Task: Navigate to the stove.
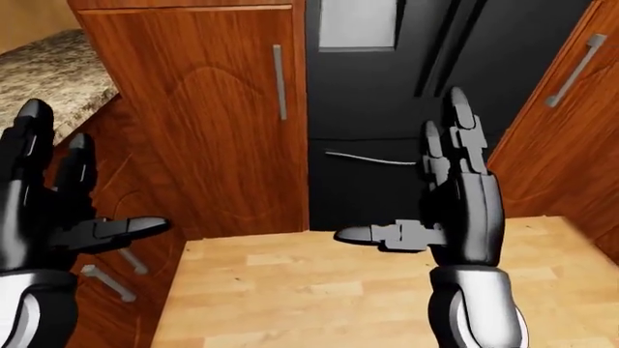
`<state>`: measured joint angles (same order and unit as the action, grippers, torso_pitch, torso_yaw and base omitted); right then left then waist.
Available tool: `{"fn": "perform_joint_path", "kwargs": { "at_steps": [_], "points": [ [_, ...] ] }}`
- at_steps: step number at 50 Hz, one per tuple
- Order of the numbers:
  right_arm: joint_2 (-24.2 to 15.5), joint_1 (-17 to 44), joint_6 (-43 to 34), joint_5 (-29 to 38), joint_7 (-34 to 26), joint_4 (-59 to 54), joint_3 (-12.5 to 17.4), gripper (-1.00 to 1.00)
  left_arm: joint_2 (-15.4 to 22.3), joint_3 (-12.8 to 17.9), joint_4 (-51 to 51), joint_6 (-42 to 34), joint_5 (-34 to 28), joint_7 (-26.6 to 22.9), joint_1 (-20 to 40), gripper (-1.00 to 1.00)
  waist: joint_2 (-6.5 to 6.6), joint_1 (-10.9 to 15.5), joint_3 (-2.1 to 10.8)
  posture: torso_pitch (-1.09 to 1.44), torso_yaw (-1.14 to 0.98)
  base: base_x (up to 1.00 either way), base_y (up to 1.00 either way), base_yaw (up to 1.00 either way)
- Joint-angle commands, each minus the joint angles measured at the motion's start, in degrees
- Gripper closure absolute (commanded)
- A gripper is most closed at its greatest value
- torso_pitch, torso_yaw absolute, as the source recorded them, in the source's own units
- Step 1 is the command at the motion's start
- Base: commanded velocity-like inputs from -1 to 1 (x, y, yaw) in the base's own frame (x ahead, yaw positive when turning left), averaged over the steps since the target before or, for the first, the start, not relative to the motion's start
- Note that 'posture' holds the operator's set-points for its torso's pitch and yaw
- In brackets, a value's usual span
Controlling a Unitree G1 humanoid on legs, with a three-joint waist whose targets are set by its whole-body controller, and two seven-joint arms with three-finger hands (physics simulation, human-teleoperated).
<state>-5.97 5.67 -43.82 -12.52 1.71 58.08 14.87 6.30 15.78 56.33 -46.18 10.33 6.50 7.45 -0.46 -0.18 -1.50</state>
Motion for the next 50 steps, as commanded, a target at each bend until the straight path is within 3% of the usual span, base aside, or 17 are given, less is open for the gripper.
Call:
{"fn": "perform_joint_path", "kwargs": {
  "at_steps": [1, 5, 8, 10, 13, 17, 20, 22, 23, 30, 32, 33, 34, 36, 42, 45, 50],
  "points": [
    [-0.16, 0.50, 2.03, 0.67, -0.20, 0.86, -0.34, -1.00, 0.29, -0.11, 1.87, 1.19, -0.09, -0.11, 1.01, -1.00, -0.09, -0.06, 0.47, 0.00, 0.00, 0.00, 0.00, -0.10],
    [-0.03, 0.56, 1.60, 0.75, -0.66, 0.77, -0.02, -1.00, 0.19, -0.14, 1.51, 1.56, -0.25, -0.25, 1.03, -1.00, 1.01, -0.04, 0.42, 0.00, 0.00, 0.00, 0.00, -0.10],
    [-0.07, 0.40, 1.66, 1.41, -0.81, 0.69, -0.32, -1.00, 0.17, -0.15, 1.64, 1.47, -0.28, -0.38, 1.05, -1.00, 4.27, 0.13, 0.45, 0.00, 0.00, 0.00, 0.00, -0.10],
    [-0.05, 0.55, 1.27, 1.47, -0.80, 0.87, -0.14, -1.00, 0.19, -0.23, 1.65, 1.41, -0.32, -0.37, 1.03, -1.00, 2.69, 0.61, 0.23, 0.00, 0.00, 0.00, 0.00, -0.10],
    [0.14, 0.29, 1.72, 1.65, -1.06, 0.57, -0.15, -1.00, 0.31, -0.13, 2.54, 0.56, -0.35, -0.43, 1.23, -1.00, 2.98, 0.28, 0.47, 0.00, 0.00, 0.00, 0.00, -0.10],
    [0.35, 0.15, 1.65, 1.66, -1.05, 0.88, -0.23, -1.00, -0.12, 0.07, 2.22, 0.56, 0.42, -0.66, 0.93, -1.00, 1.15, 0.36, 0.29, 0.00, 0.00, 0.00, 0.00, -0.10],
    [0.38, 0.06, 1.59, 1.95, -1.02, 0.86, -0.42, -1.00, 0.07, -0.09, 1.43, 1.70, -0.07, -0.70, 0.63, -1.00, -2.35, 0.52, 0.80, 0.00, 0.00, 0.00, 0.00, -0.11],
    [0.42, -0.08, 1.93, 2.18, -1.11, 0.66, -0.56, -1.00, 0.19, 0.29, 1.76, 1.15, 0.08, -0.64, 0.85, -1.00, -1.36, -0.05, 0.33, 0.00, 0.00, 0.00, 0.00, -0.11],
    [0.48, -0.27, 2.19, 2.25, -1.21, 0.51, -0.54, -1.00, 0.17, 0.10, 1.84, 1.26, -0.02, -0.63, 0.72, -1.00, -1.79, 0.22, 0.17, 0.00, 0.00, 0.00, 0.00, -0.12],
    [0.50, -0.17, 1.72, 2.92, -1.45, 0.94, -0.48, -1.00, 0.04, -0.24, 1.42, 1.95, -0.60, -0.83, 0.41, -1.00, 1.42, 0.35, -0.70, 0.00, 0.00, 0.00, 0.00, -0.11],
    [0.54, -0.27, 1.91, 2.94, -1.59, 0.93, -0.49, -1.00, 0.11, -0.30, 1.43, 2.06, -0.88, -0.96, 0.30, -1.00, 3.87, 0.24, -0.22, 0.00, 0.00, 0.00, 0.00, -0.10],
    [0.54, -0.29, 2.04, 3.06, -1.59, 0.79, -0.46, -1.00, 0.10, -0.25, 1.54, 1.96, -0.90, -1.03, 0.34, -1.00, 6.02, 0.29, 0.63, 0.00, 0.00, 0.00, 0.00, -0.11],
    [0.52, -0.31, 2.24, 3.22, -1.58, 0.44, -0.31, -1.00, 0.13, -0.47, 1.60, 2.09, -1.20, -1.06, 0.32, -1.00, 3.81, 0.81, 0.19, 0.00, 0.00, 0.00, 0.00, -0.11],
    [0.70, -0.55, 2.56, 3.36, -1.63, 0.09, -0.47, -1.00, -0.13, -0.56, 1.43, 2.10, -1.33, -1.13, 0.30, -1.00, 4.05, 0.58, -0.10, 0.00, 0.00, 0.00, 0.00, -0.10],
    [0.67, -0.41, 2.82, 3.94, -1.67, -0.35, -0.90, -1.00, -0.22, -0.84, 1.04, 2.38, -1.71, -1.37, 0.31, -1.00, 0.97, 0.47, 0.02, 0.00, 0.00, 0.00, 0.00, -0.11],
    [0.72, -0.29, 2.75, 4.11, -1.65, -0.45, -1.07, -1.00, -0.31, -1.12, 0.81, 2.53, -1.85, -1.46, 0.29, -1.00, -3.10, 0.40, 0.76, 0.00, 0.00, 0.00, 0.00, -0.15],
    [0.69, -0.18, 3.02, 4.28, -1.69, -0.98, -0.70, -1.00, -0.35, -1.39, 0.92, 2.21, -1.87, -1.31, 0.50, -1.00, -1.31, 0.00, 0.35, 0.00, 0.00, 0.00, 0.00, -0.19]
  ]
}}
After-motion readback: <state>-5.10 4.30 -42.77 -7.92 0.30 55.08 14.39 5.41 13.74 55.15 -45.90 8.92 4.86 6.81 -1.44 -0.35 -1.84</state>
